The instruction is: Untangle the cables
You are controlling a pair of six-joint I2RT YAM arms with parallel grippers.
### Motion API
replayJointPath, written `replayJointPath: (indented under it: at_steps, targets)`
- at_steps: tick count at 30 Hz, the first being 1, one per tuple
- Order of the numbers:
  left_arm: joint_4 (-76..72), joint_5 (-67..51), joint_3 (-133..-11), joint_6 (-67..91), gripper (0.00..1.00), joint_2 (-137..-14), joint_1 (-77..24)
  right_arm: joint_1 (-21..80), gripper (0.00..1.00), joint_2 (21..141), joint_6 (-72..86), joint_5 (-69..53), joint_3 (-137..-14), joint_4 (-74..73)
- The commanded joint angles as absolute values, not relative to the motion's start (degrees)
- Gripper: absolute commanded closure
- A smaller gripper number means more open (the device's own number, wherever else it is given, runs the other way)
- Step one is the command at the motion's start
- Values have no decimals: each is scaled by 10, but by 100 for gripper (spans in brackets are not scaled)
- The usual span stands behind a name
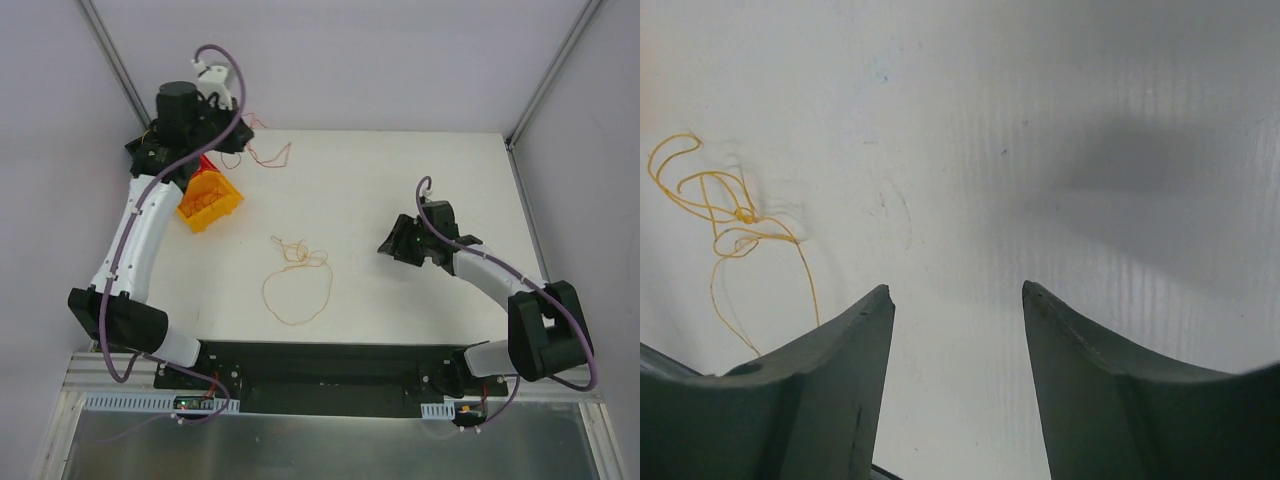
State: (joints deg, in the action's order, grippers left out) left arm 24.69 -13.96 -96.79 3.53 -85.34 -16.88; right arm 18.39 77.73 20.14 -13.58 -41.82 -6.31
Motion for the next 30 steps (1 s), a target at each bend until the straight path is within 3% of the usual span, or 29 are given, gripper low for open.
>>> replayJointPath:
  at_steps: [1,8,14,22,30]
  targets:
    - [267,-257,-945,141,100,-877,-24,199,43,809,208,-111,-432,-3]
    - [208,-410,-936,296,100,-943,89,203,43,825,203,-114,-426,29]
    - [23,-496,-865,464,100,-1004,134,203,43,827,200,-119,-422,40]
    - [-133,-477,-808,580,100,-1091,170,204,43,823,200,-120,-417,47]
    - [-67,-370,-789,472,100,-1105,175,203,43,827,200,-123,-418,48]
